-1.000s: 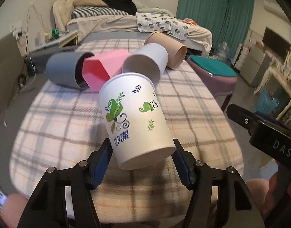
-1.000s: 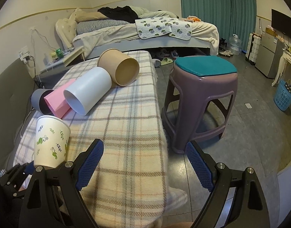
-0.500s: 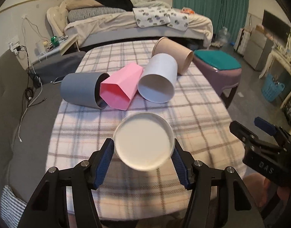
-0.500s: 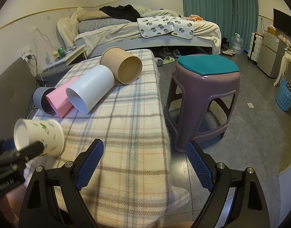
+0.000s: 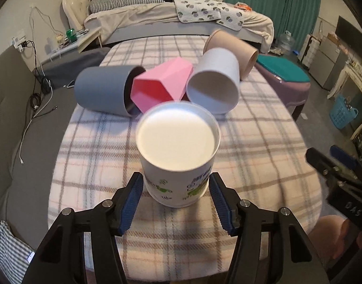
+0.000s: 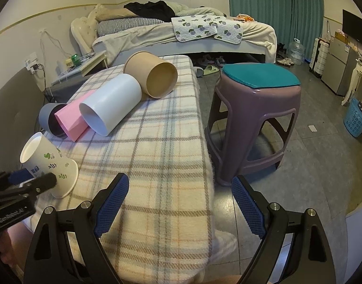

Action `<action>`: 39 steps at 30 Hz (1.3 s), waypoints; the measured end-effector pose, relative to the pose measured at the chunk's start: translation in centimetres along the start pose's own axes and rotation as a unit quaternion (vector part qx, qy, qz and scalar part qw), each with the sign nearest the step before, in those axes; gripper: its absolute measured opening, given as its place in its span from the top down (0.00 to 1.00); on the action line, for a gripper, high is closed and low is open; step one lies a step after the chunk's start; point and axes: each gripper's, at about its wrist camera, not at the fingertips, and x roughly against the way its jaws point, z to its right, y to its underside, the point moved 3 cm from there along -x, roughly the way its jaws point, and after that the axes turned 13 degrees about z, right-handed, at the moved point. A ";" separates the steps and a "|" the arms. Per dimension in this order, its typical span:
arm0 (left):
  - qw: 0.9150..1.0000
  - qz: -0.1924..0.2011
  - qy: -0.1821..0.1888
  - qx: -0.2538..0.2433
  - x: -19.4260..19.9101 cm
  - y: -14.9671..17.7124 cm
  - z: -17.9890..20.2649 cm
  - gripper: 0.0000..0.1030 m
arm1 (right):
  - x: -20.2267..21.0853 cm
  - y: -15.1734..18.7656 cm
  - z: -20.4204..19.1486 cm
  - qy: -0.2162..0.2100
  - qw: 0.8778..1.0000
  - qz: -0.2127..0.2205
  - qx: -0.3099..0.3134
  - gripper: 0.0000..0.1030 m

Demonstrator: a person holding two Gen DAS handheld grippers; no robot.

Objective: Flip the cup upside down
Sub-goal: 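Rotate the cup rim-down with the left gripper and lower it onto the table, then open the left gripper and withdraw it from the cup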

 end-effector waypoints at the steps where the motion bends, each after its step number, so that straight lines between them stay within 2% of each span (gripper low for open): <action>1: 1.000 -0.002 -0.001 -0.002 -0.3 0.2 0.0 0.42 | -0.1 0.0 -0.1 0.000 1.000 -0.001 0.003 0.14; 9: 1.000 0.015 0.000 -0.010 -0.6 0.0 0.0 0.41 | 0.0 -0.1 0.1 0.004 1.000 0.002 0.004 0.14; 15: 0.999 0.034 0.016 -0.008 1.8 0.2 0.2 0.40 | 1.8 -0.7 -0.9 -0.003 0.999 0.040 0.021 0.14; 22: 0.997 0.060 0.043 -0.001 5.5 1.4 0.1 0.39 | 6.0 -1.5 -1.7 0.006 0.994 0.104 0.012 0.14; 26: 0.993 0.107 0.042 0.000 9.0 1.4 -1.0 0.39 | 8.0 -1.5 -2.8 0.003 0.993 0.115 0.012 0.14; 32: 0.985 0.168 0.018 0.024 13.2 1.0 -4.2 0.39 | 10.5 -0.9 -4.7 -0.015 0.994 0.111 -0.007 0.14; 34: 0.981 0.191 0.009 0.032 14.6 0.8 -5.4 0.30 | 11.8 -0.5 -5.6 -0.020 0.993 0.119 -0.001 0.14; 39: 0.970 0.241 -0.013 0.042 16.6 0.9 -7.6 0.24 | 13.7 0.5 -8.2 -0.025 0.990 0.130 0.040 0.14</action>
